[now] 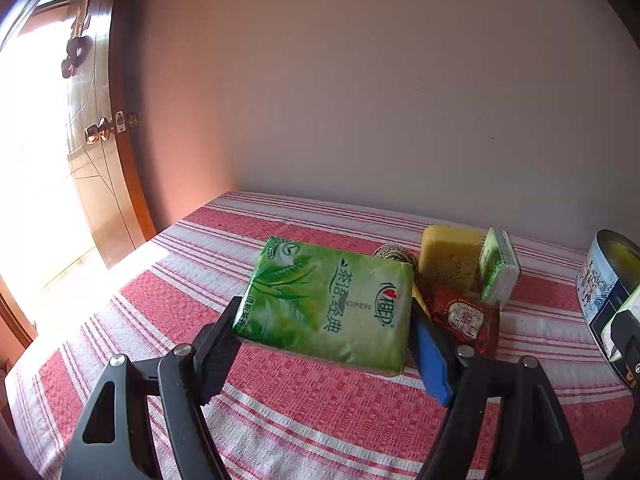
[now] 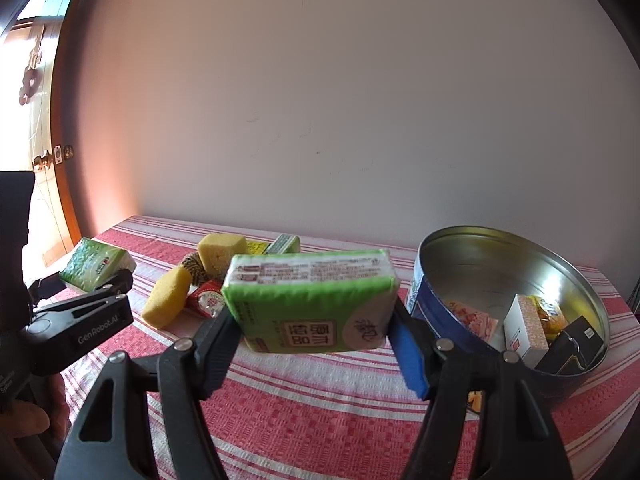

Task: Organize objects
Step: 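Carry the green pack and green-and-white carton over the blue tin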

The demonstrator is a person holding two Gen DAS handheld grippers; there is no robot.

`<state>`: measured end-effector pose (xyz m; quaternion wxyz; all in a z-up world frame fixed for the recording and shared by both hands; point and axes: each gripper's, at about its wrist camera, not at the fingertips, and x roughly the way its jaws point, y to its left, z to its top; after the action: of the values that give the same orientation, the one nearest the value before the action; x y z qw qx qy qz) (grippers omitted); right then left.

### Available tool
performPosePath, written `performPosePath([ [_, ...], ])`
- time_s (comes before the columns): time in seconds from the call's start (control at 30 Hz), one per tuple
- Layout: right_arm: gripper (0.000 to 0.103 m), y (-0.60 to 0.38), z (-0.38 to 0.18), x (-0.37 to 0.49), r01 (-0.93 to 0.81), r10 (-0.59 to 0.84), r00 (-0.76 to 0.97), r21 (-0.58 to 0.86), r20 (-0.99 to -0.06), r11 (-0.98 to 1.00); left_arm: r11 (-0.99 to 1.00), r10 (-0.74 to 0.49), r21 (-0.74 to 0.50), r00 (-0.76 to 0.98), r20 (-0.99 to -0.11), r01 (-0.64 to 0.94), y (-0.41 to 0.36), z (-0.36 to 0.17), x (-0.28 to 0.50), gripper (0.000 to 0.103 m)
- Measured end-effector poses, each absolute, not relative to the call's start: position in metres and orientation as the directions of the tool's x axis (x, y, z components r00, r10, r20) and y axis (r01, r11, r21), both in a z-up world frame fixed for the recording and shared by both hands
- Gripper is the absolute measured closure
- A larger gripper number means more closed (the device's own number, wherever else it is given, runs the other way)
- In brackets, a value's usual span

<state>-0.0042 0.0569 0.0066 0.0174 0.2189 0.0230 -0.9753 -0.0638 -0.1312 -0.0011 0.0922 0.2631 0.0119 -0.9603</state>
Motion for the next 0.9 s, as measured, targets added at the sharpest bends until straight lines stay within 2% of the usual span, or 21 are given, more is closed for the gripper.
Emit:
performPosePath([
  [0.9, 0.033, 0.176, 0.026, 0.016, -0.139, 0.146, -0.934, -0.045, -0.327, -0.989, -0.998, 0.0, 0.049, -0.89, -0.456, -0.025, -0.006, 0.021, -0.04, 0.025],
])
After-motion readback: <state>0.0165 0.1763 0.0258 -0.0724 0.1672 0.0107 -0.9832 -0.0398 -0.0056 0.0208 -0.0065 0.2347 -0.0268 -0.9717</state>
